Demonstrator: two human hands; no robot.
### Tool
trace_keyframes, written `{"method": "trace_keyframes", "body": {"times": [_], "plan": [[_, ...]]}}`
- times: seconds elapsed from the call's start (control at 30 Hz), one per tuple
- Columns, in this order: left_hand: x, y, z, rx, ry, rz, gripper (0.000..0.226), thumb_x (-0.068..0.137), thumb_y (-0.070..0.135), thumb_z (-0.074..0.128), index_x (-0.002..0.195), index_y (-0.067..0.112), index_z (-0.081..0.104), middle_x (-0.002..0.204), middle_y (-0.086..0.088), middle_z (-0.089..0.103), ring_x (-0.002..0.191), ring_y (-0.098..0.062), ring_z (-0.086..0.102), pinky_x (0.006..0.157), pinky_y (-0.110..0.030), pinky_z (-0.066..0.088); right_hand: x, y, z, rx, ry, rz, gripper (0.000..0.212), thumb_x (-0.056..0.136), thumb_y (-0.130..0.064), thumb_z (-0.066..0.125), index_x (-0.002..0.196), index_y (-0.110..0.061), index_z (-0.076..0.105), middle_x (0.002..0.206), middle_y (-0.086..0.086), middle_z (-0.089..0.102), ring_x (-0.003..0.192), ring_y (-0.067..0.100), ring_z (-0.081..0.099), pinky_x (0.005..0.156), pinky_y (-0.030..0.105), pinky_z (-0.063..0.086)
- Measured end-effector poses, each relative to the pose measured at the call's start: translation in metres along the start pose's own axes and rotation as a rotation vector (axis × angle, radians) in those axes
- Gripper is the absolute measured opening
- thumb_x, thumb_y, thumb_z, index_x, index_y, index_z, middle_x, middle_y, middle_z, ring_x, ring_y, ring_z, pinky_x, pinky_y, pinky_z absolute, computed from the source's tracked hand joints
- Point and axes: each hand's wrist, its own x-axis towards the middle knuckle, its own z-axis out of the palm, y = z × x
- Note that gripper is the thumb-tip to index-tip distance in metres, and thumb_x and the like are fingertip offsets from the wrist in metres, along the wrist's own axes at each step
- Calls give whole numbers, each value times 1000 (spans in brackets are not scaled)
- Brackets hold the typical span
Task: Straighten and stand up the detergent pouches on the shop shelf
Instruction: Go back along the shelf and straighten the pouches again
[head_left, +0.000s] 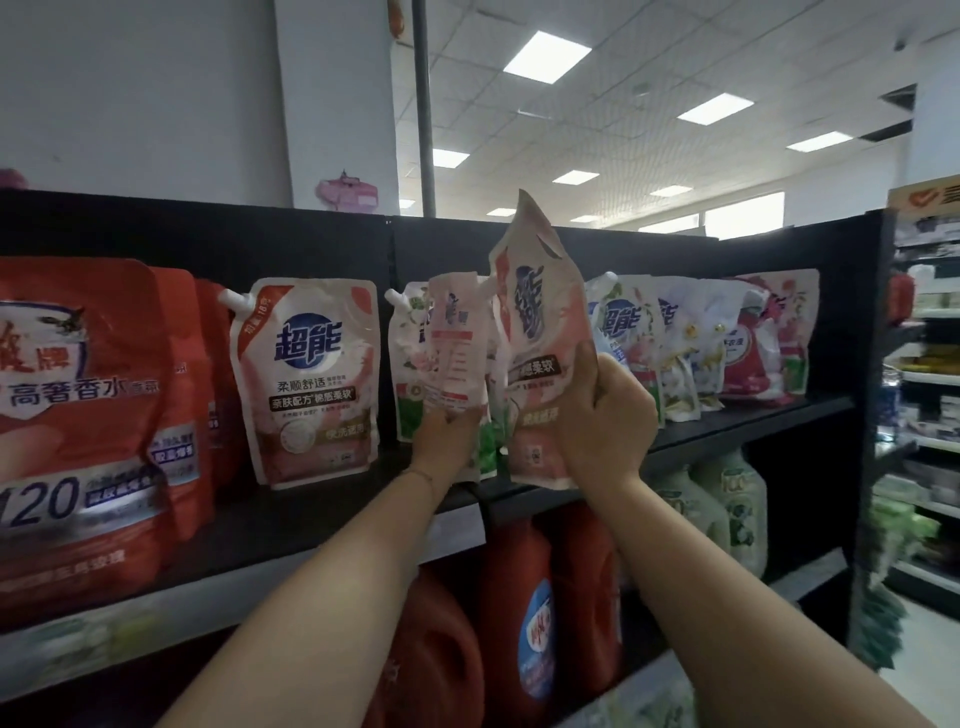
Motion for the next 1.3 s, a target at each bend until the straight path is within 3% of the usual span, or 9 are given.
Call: {"method": "trace_keyframes", "body": {"times": [0.13, 0.33, 0.43, 0.63, 0.87, 1.0, 1.1, 1.2, 1.3], "plan": [[-28, 18, 16, -133, -188, -146, 49, 97, 51, 46, 85, 6, 59, 77, -11, 61, 64, -22, 57, 65, -31, 49, -10, -9, -17, -8, 26, -11, 49, 99, -39, 40, 54, -26, 27, 48, -10, 33, 45, 6, 31, 47, 27, 24], [-67, 31, 31, -349, -451, -237, 52, 97, 59, 34, 98, 14, 60, 87, -6, 63, 74, -17, 60, 58, -26, 48, -23, -20, -44, 33, 77, -23, 47, 99, -41, 40, 55, -35, 26, 50, -13, 33, 46, 1, 33, 49, 23, 24], [-77, 35, 32, -475, -492, -242, 59, 96, 62, 33, 103, 13, 66, 90, -9, 69, 72, -19, 68, 55, -25, 53, -31, -28, -54, 78, 117, -58, 46, 99, -42, 41, 55, -37, 27, 49, -15, 33, 44, 0, 35, 50, 17, 24], [-82, 37, 19, -613, -486, -101, 48, 101, 47, 34, 97, 14, 68, 87, -6, 73, 86, -23, 66, 77, -34, 53, -44, -46, -60, 190, 110, -105, 43, 98, -41, 39, 57, -38, 29, 50, -16, 35, 46, 1, 36, 51, 19, 26], [-81, 24, -19, -586, -262, -23, 47, 103, 42, 29, 92, 14, 66, 75, -2, 73, 75, -19, 67, 65, -27, 54, -58, -64, -33, 326, -3, -85, 45, 99, -41, 41, 56, -33, 29, 48, -12, 34, 45, 5, 33, 48, 31, 30], [-63, 4, -51, -600, -90, 30, 69, 83, 74, 45, 114, 17, 69, 110, -10, 71, 107, -31, 65, 100, -47, 47, -67, -73, -13, 341, -98, -125, 45, 99, -40, 39, 56, -34, 26, 48, -12, 32, 45, 6, 31, 48, 31, 28], [-45, -14, -74, -505, 83, 15, 85, 64, 90, 45, 116, 26, 68, 115, -4, 70, 111, -27, 64, 104, -48, 44, -72, -74, 5, 317, -182, -177, 43, 100, -41, 35, 59, -35, 25, 52, -14, 34, 47, 6, 34, 48, 30, 30], [-67, 5, -98, -311, 242, 91, 61, 94, 68, 28, 113, 23, 66, 113, 4, 66, 111, -19, 58, 105, -36, 40, -73, -67, 24, 270, -268, -208, 42, 101, -40, 32, 60, -32, 29, 55, -14, 38, 49, 11, 39, 51, 30, 30], [-70, 5, -111, -202, 408, 145, 41, 105, 42, 24, 89, 25, 57, 91, 10, 55, 101, -12, 46, 88, -23, 30, -66, -64, 39, 145, -463, -179, 47, 104, -41, 29, 60, -25, 36, 61, -7, 49, 60, 23, 52, 58, 33, 38]]}}
